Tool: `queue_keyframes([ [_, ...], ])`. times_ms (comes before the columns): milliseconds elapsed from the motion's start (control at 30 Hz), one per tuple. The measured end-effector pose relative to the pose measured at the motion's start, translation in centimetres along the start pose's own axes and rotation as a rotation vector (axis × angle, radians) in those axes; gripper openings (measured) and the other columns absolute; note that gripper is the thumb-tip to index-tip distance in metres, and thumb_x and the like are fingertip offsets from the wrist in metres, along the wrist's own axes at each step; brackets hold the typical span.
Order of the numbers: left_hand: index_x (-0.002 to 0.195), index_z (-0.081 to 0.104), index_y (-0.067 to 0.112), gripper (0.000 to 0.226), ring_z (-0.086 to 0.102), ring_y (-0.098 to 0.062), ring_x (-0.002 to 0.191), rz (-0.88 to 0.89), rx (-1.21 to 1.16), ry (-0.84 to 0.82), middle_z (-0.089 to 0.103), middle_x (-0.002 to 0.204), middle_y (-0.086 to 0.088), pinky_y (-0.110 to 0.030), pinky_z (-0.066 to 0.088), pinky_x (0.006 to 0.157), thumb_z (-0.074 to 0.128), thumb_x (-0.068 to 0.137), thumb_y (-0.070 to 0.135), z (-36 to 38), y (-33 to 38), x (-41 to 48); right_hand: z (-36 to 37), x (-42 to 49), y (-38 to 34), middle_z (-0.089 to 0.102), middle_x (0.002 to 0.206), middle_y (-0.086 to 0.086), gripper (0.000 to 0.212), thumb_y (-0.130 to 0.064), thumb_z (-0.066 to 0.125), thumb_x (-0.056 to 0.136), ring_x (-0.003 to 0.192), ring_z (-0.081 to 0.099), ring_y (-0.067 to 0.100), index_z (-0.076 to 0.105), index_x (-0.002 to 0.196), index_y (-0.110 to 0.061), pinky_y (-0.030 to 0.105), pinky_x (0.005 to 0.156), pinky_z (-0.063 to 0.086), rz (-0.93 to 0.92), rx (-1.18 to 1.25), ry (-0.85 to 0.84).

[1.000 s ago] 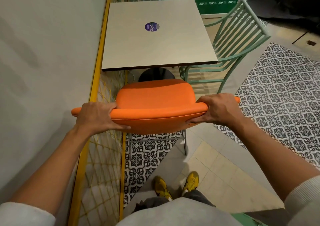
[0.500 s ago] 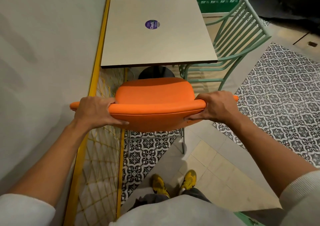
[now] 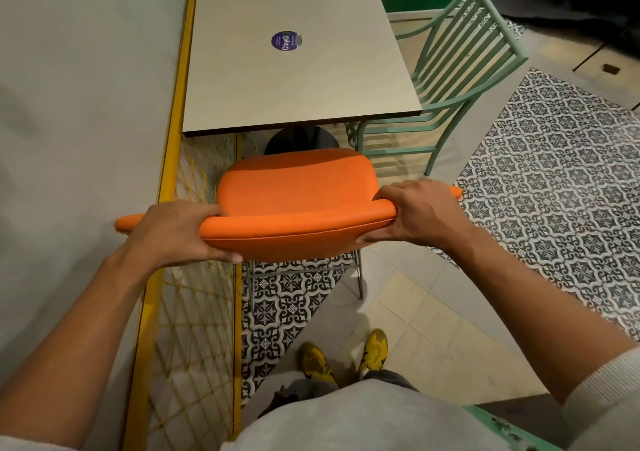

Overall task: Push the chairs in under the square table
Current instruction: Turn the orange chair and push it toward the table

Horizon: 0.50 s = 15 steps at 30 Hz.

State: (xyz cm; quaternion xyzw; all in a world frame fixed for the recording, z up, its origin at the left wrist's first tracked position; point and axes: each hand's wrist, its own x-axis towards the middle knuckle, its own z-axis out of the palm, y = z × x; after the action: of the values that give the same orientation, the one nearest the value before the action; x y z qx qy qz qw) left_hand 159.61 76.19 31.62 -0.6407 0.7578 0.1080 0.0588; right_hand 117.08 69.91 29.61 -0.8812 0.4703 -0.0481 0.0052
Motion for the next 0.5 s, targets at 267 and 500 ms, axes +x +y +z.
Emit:
queue_keyframes([
  [267,0.135,0.061,0.051,0.095,0.070,-0.005,0.096,0.133,-0.052,-0.060,0.074,0.104,0.023,-0.031,0.057,0.077,0.040,0.065,0.111,-0.5,9.0,2.5,-0.3,-0.9,2.2,0.074,0.091,-0.013,0.093,-0.111,0.040,0.069,0.077,0.069,0.013,0.071,0.111,-0.034,0.031,0.071,0.057,-0.018,0.054,-0.038],
  [500,0.148,0.049,0.044,0.081,0.068,-0.011,0.110,0.405,-0.154,-0.013,0.070,0.131,0.017,-0.035,0.056,0.081,0.046,0.085,0.094,-0.6,25.1,9.6,0.4,-5.3,8.9,0.076,0.113,-0.013,0.084,-0.102,0.058,0.071,0.099,0.072,0.015,0.065,0.126,-0.038,0.034,0.077,0.058,0.170,0.182,-0.014],
])
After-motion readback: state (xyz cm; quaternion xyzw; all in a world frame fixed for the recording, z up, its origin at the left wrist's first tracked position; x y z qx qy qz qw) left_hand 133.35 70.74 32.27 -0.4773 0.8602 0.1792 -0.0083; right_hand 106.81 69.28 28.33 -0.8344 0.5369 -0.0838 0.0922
